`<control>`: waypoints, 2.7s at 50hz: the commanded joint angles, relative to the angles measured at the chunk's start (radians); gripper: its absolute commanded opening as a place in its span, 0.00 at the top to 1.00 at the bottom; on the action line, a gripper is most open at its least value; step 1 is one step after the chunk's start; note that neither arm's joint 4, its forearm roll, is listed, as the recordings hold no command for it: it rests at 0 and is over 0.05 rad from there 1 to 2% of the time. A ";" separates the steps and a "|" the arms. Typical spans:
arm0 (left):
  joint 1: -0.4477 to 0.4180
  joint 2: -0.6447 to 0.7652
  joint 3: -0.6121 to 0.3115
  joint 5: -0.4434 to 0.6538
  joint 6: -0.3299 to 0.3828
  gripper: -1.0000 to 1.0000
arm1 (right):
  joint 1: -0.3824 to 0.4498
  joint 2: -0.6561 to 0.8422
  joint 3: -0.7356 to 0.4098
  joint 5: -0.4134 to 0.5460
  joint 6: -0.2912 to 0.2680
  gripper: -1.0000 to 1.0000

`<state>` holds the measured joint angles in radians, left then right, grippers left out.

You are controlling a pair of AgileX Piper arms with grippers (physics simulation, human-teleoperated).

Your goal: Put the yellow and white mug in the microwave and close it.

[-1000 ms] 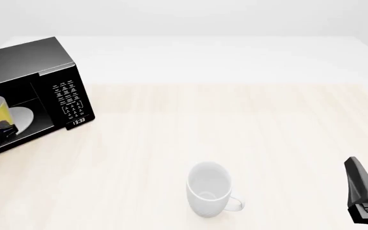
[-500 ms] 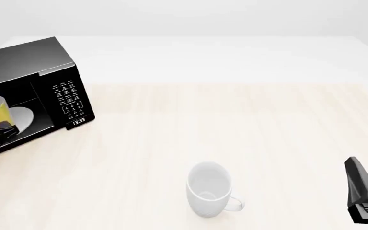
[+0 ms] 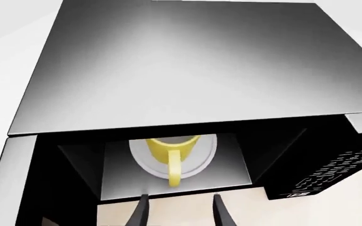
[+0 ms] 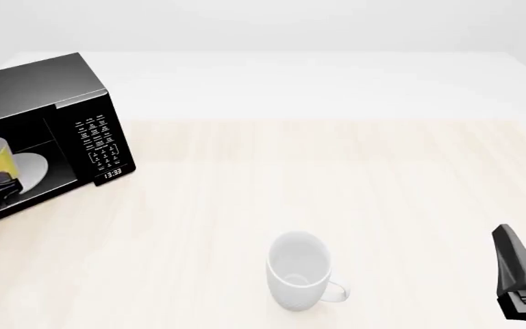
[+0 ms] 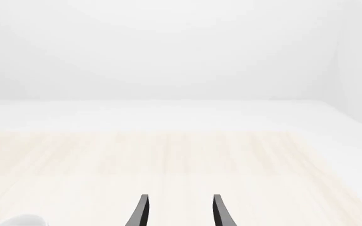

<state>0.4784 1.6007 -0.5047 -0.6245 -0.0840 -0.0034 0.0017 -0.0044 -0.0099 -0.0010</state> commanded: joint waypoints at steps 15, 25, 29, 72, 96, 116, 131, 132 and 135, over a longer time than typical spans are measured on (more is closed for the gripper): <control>-0.032 -0.127 0.060 0.059 -0.007 0.00 | 0.000 0.000 0.000 0.000 0.000 0.00; -0.040 -0.215 0.090 0.106 -0.012 0.00 | 0.000 0.000 0.000 0.000 0.000 0.00; -0.042 -0.235 0.105 0.116 -0.022 0.00 | 0.000 0.000 0.000 0.000 0.000 0.00; -0.029 -0.519 0.142 0.341 -0.012 0.00 | 0.000 0.000 0.000 0.000 0.000 0.00; -0.039 -0.747 0.102 0.560 -0.031 0.00 | 0.000 0.000 0.000 0.000 0.000 0.00; -0.047 -0.912 0.029 0.734 -0.043 0.00 | 0.000 0.000 0.000 0.000 0.000 0.00; -0.036 -0.989 -0.042 0.837 -0.055 0.00 | 0.000 0.000 0.000 0.000 0.000 0.00; -0.037 -0.992 -0.046 0.841 -0.055 0.00 | 0.000 0.000 0.000 0.000 0.000 0.00; -0.037 -1.007 -0.063 0.863 -0.058 0.00 | 0.000 0.000 0.000 0.000 0.000 0.00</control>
<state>0.4403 0.6412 -0.5222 0.1732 -0.1335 -0.0034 0.0017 -0.0044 -0.0099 -0.0010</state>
